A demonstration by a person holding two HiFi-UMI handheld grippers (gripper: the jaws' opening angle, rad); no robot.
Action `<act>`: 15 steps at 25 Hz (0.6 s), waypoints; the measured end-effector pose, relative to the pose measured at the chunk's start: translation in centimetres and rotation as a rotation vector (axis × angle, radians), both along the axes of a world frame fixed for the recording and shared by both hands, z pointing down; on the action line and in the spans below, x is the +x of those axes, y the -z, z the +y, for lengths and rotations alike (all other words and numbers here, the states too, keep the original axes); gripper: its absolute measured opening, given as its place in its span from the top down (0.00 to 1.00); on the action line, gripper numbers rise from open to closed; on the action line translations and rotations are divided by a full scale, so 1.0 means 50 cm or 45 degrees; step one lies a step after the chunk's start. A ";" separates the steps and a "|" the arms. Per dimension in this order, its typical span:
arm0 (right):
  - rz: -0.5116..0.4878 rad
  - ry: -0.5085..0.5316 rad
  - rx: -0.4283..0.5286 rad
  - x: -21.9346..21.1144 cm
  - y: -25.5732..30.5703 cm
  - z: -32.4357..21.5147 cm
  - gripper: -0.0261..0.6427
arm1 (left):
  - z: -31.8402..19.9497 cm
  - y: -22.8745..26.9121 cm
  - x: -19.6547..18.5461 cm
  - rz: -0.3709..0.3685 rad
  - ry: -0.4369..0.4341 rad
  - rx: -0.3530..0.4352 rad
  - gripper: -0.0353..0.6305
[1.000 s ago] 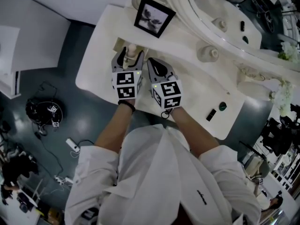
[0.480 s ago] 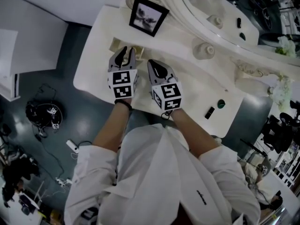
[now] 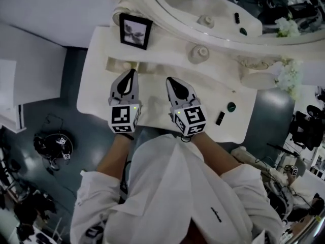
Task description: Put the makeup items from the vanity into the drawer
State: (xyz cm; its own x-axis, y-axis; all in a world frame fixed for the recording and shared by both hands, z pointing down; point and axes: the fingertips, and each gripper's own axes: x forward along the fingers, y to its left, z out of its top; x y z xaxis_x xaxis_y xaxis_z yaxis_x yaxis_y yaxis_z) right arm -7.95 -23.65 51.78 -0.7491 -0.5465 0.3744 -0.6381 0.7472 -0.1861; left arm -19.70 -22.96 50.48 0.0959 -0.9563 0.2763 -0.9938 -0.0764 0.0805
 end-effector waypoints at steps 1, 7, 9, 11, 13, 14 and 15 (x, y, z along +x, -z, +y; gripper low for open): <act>-0.008 -0.028 0.022 0.023 0.018 -0.004 0.93 | 0.002 0.019 0.011 0.002 -0.019 0.026 0.90; -0.045 -0.216 0.159 0.179 0.122 -0.020 0.93 | 0.015 0.125 0.072 0.028 -0.098 0.165 0.91; -0.045 -0.276 0.198 0.234 0.150 -0.019 0.93 | 0.016 0.156 0.095 0.030 -0.128 0.201 0.91; -0.035 -0.334 0.236 0.288 0.174 -0.015 0.93 | 0.016 0.184 0.115 0.011 -0.160 0.234 0.91; -0.025 -0.397 0.268 0.338 0.193 -0.009 0.93 | 0.011 0.205 0.134 -0.010 -0.189 0.259 0.91; -0.022 -0.429 0.280 0.362 0.200 -0.005 0.93 | 0.007 0.214 0.143 -0.012 -0.201 0.272 0.91; -0.018 -0.460 0.291 0.385 0.207 -0.001 0.94 | 0.003 0.222 0.152 -0.010 -0.212 0.282 0.91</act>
State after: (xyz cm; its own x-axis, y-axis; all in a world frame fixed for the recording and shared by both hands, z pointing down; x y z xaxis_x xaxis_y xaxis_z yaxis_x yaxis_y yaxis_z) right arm 11.29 -23.72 41.44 -0.4986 -0.8424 0.2042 -0.8649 0.4992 -0.0523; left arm -12.10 -22.82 39.37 0.2556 -0.9647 0.0638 -0.9666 -0.2537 0.0363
